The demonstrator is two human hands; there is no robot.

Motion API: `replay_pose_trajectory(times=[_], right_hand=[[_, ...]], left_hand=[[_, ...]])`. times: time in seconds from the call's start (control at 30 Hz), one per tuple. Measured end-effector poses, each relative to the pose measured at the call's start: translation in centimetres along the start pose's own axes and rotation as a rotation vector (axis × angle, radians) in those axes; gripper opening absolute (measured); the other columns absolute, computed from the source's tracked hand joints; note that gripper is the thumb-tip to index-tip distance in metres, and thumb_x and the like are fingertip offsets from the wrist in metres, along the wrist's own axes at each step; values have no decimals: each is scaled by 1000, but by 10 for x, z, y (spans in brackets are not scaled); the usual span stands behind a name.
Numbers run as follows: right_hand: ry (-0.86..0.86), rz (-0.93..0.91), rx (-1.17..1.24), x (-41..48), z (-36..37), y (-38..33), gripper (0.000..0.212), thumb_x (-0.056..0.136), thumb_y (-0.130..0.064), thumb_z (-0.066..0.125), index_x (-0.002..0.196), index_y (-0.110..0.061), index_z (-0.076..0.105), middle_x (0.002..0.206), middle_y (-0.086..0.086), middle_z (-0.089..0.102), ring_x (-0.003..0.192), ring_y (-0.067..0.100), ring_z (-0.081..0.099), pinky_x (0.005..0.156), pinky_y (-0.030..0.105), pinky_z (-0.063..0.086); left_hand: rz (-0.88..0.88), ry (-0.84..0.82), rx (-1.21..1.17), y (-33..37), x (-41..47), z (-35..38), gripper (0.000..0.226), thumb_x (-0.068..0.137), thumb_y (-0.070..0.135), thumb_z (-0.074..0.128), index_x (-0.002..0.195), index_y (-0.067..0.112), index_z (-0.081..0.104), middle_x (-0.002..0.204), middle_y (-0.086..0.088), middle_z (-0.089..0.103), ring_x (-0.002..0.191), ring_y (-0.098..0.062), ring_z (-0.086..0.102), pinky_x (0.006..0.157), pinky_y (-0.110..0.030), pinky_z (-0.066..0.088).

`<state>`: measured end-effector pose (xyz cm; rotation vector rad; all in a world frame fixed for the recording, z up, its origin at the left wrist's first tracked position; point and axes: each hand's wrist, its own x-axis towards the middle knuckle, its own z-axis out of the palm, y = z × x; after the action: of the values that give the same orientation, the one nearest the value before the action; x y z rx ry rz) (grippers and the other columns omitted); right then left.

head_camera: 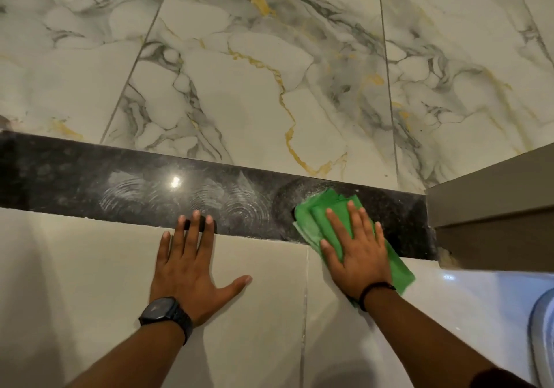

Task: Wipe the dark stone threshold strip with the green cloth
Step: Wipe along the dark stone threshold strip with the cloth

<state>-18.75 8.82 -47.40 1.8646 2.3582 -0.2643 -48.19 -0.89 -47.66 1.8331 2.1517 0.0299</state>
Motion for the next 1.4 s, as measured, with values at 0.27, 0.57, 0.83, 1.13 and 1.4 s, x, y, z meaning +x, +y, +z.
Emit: replay_pose_trajectory(times=[0.27, 0.57, 0.83, 1.13, 1.4], right_hand=[[69, 190, 45, 56, -1, -78, 59, 96, -50, 23, 151, -35, 7, 161, 10, 6, 146, 31, 4, 117, 51, 7], [-24, -436, 31, 20, 10, -153, 57, 95, -50, 31, 149, -41, 14, 159, 1, 18, 146, 28, 10, 117, 49, 4], [59, -106, 28, 29, 5, -107, 58, 92, -60, 27, 147, -43, 20, 159, 10, 18, 145, 29, 14, 116, 51, 10], [32, -63, 17, 67, 4, -201, 62, 92, -51, 22, 150, -37, 5, 160, 10, 5, 146, 32, 5, 116, 52, 3], [-16, -452, 28, 14, 13, -178, 56, 94, -59, 28, 147, -46, 14, 159, -1, 18, 145, 22, 14, 117, 44, 4]], left_hand=[[-61, 28, 30, -28, -10, 1, 125, 65, 95, 29, 153, 13, -1, 162, -9, -5, 148, -27, -8, 118, -51, -2], [-160, 2, 48, -65, -7, -9, 128, 62, 98, 25, 152, 13, -8, 161, -8, -10, 148, -26, -11, 118, -52, 1], [-216, 19, 43, -96, 0, -17, 129, 60, 100, 21, 152, 14, -8, 161, -9, -10, 147, -28, -12, 118, -55, 0], [-184, 34, -1, -101, -4, -13, 132, 59, 99, 29, 152, 14, -7, 162, -8, -5, 148, -28, -8, 118, -53, 2], [-230, 33, 65, -140, -7, -24, 130, 60, 98, 28, 153, 13, -2, 162, -11, 1, 148, -31, 2, 117, -55, 9]])
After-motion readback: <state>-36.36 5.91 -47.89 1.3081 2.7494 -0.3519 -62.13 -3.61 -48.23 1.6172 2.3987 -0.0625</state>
